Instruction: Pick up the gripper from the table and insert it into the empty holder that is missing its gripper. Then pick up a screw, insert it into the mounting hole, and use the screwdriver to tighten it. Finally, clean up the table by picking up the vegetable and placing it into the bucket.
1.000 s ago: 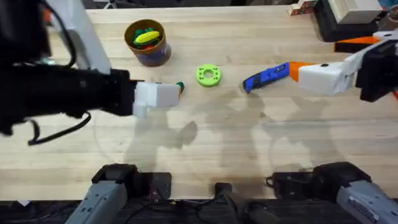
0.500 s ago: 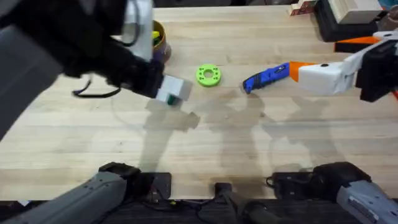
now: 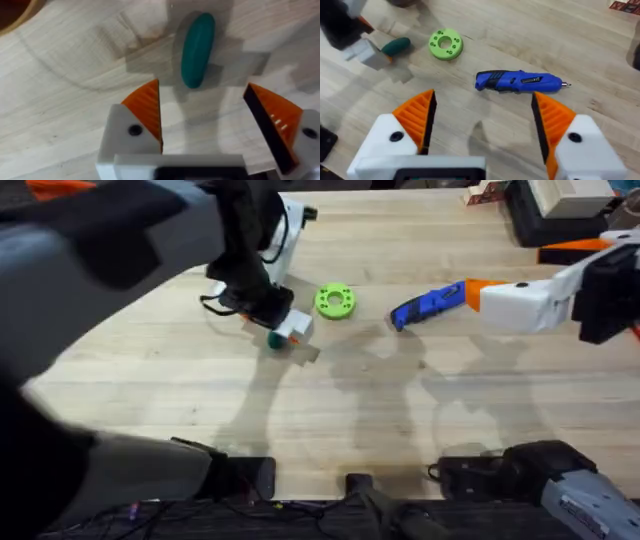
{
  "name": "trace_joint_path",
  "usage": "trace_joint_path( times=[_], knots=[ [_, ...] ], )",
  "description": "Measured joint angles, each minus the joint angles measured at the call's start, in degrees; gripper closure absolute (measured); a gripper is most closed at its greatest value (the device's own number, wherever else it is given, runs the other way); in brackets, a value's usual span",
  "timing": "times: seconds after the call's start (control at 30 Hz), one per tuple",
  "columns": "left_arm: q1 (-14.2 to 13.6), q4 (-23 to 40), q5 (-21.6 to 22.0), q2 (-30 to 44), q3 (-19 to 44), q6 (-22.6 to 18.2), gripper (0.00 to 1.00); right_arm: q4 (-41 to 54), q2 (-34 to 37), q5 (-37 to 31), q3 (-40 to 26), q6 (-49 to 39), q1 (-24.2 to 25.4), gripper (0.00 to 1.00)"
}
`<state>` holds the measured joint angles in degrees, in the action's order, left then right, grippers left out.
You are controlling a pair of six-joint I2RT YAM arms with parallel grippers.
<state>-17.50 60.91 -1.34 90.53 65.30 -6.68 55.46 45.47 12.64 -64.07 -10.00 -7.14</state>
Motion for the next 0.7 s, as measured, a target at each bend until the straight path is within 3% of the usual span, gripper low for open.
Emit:
trace_joint_path(
  times=[0.27,0.7],
  knots=[
    [0.0,-5.2,0.1,8.5,0.0,-2.0,0.015,0.0,0.0,-0.2,0.0,0.0,0.0,0.007],
    [0.0,-6.3,0.1,9.6,0.0,-2.8,0.015,0.0,0.0,-0.4,0.0,0.0,0.0,0.007]
  ],
)
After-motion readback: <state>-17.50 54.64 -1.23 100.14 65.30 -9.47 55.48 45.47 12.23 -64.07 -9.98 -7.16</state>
